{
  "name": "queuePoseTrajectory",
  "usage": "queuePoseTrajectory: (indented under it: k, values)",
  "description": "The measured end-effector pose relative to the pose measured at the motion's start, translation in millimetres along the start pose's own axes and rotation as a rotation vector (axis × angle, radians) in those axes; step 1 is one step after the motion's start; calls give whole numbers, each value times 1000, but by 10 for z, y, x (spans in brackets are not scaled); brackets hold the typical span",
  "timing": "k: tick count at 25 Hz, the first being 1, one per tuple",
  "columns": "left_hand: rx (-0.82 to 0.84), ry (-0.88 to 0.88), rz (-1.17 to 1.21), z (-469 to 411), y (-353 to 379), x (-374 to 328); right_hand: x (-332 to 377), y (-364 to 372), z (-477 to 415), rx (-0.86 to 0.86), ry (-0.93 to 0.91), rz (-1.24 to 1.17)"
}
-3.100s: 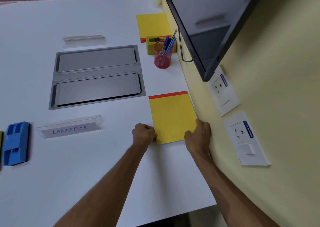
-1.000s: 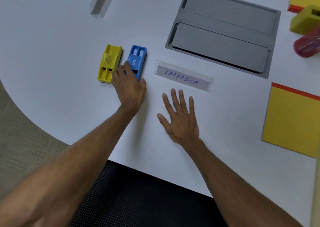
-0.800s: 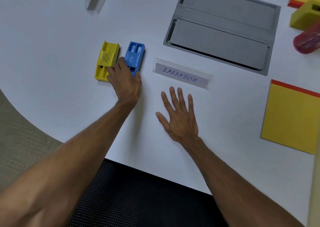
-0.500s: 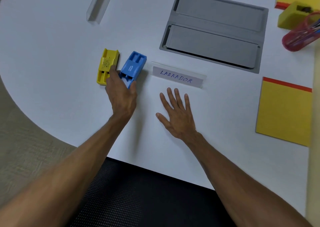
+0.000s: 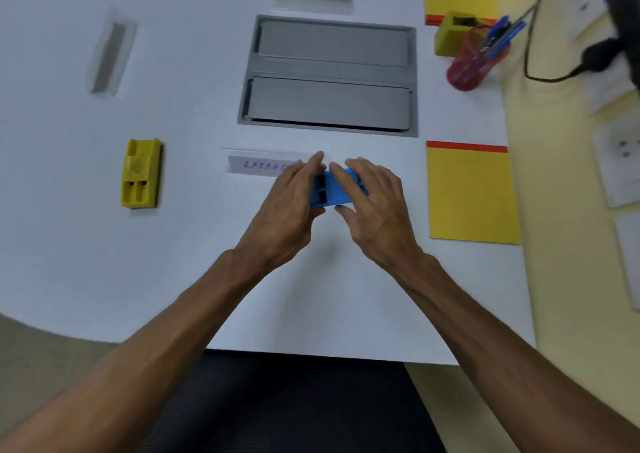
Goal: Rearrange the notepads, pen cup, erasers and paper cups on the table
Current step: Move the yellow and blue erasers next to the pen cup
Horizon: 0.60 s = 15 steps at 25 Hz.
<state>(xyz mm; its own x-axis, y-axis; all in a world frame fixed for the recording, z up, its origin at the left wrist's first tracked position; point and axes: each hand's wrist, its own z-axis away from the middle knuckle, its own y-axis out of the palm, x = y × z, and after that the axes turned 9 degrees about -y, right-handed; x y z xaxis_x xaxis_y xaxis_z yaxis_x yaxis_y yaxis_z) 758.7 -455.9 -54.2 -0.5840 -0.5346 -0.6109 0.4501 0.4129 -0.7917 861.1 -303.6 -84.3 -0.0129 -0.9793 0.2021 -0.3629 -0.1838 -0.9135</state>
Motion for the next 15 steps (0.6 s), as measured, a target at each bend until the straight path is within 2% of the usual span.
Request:
queuePoseTrajectory:
  k: [3, 6, 9, 15]
  values:
    - [14, 86, -11, -241, 309, -255, -469, -156, 223, -8, 132, 35]
    - [119, -29, -52, -529, 693, -493, -995, -275, 454, 50, 303, 75]
    - [205, -95, -206, -800, 1158, -521, -1457, -320, 586, 41, 428, 72]
    - [166, -180, -419, -1144, 1899, -400, -2351, -219, 421, 28, 410, 149]
